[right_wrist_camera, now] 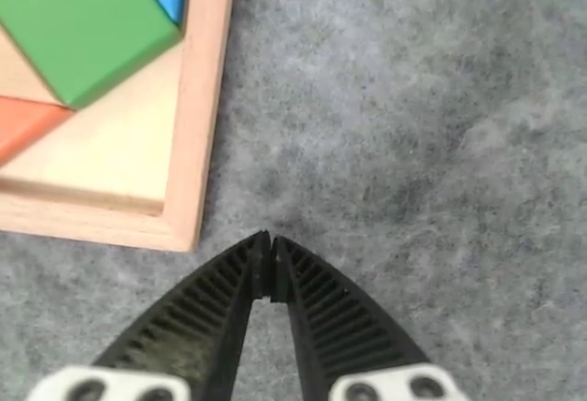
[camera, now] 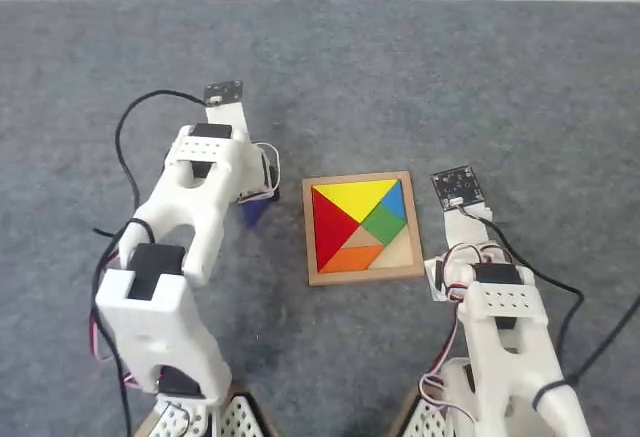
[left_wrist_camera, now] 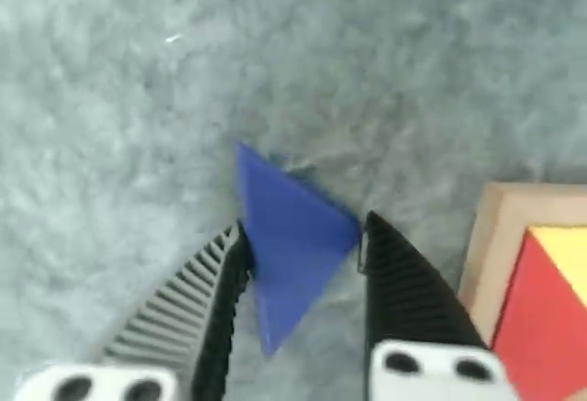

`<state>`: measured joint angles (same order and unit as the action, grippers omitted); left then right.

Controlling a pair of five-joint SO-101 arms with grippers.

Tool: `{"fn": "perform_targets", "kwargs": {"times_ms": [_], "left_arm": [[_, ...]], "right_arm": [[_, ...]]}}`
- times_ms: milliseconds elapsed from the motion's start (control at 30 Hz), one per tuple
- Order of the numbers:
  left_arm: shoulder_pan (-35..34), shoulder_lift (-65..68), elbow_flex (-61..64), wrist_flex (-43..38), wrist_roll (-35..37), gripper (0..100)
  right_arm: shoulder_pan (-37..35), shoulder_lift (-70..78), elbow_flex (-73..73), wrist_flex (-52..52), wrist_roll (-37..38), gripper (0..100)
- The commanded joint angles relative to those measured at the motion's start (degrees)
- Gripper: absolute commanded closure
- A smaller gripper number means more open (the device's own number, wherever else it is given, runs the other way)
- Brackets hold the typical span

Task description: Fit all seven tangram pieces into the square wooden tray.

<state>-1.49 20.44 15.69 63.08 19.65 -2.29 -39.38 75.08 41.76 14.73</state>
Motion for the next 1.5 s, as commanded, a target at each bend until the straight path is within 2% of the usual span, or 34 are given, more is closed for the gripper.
{"fn": "perform_targets", "kwargs": {"times_ms": [0, 333, 500, 667, 867, 1133, 1233, 1467], "left_arm": [[0.1, -0.7, 0.5, 3.1, -6.0, 85], [0.1, -9.2, 3.7, 8.2, -17.7, 87], [-0.2, -11.9, 4.8, 8.0, -20.6, 87], [0.0, -10.2, 4.8, 4.7, -17.6, 76], [-0.4, -3.9, 4.5, -2.2, -11.1, 76], [-0.4, 4.0, -6.1, 5.7, -10.6, 79], [-0.4, 5.5, -8.9, 6.2, -10.5, 82], [0.0, 5.5, -10.1, 6.1, 1.6, 77]], "right_arm": [[-0.4, -2.2, -0.4, -1.0, 0.6, 99.1], [-0.4, -2.2, -0.4, -1.0, 0.6, 99.1], [-0.4, -2.2, -0.4, -1.0, 0.6, 99.1], [-0.4, -2.2, -0.4, -1.0, 0.6, 99.1], [-0.4, -2.2, -0.4, -0.9, 0.6, 99.1], [-0.4, -2.2, -0.4, -0.9, 0.6, 99.1], [-0.4, -2.2, -0.4, -0.9, 0.6, 99.1], [-0.4, -2.2, -0.4, -0.9, 0.6, 99.1]]}}
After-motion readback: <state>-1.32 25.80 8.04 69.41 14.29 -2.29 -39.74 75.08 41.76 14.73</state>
